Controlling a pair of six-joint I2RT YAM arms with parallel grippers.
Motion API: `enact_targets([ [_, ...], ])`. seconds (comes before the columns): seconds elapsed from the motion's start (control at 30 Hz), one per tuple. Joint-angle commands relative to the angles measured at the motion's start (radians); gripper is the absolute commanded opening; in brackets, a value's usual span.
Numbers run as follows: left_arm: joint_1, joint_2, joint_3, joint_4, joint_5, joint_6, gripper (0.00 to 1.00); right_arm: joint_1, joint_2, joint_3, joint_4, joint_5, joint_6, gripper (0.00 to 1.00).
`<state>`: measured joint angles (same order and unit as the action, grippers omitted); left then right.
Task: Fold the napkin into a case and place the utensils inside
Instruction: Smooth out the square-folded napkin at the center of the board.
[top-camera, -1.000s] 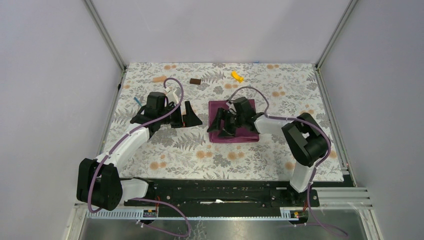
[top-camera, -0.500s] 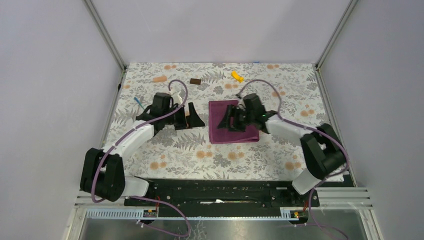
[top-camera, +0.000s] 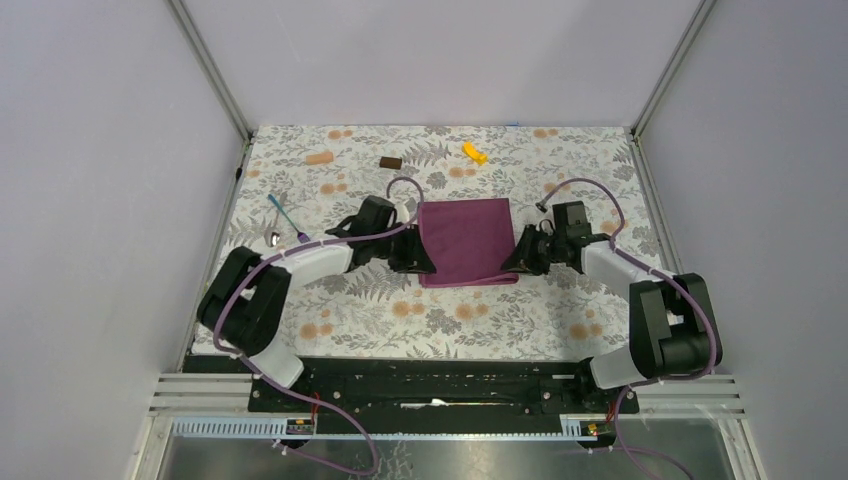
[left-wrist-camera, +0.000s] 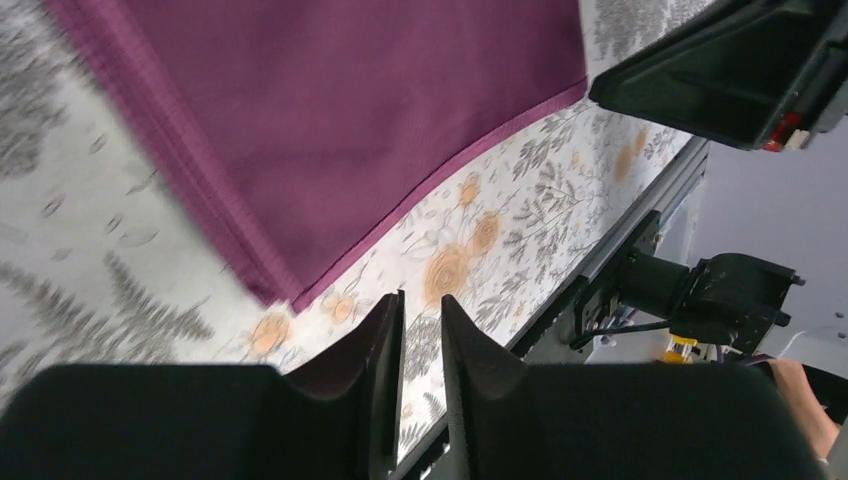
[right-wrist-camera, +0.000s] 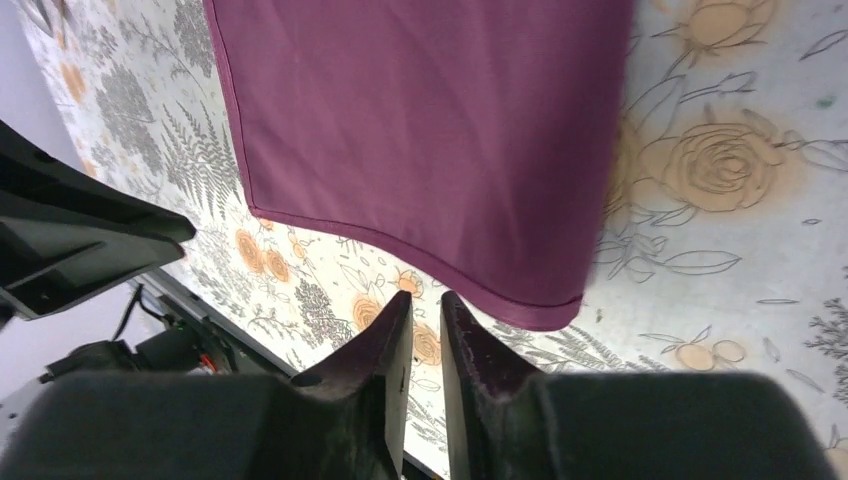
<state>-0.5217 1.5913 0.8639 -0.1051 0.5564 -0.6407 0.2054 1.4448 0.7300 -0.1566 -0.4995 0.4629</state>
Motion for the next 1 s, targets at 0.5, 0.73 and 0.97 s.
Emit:
enact_targets([
  [0.5,-0.020,0.291,0.122,0.021,-0.152,0.011,0.02,-0.102,0.158,-0.046,0.241,-0.345,0.001,0.65],
  [0.73,0.004,0.315,0.085,0.007,-0.188,0.002,0.00,-0.135,0.176,-0.121,0.289,-0.305,0.012,0.66],
  [0.97,0.011,0.312,0.040,0.026,-0.195,-0.005,0.00,-0.144,0.086,-0.120,0.122,-0.138,-0.068,0.67],
])
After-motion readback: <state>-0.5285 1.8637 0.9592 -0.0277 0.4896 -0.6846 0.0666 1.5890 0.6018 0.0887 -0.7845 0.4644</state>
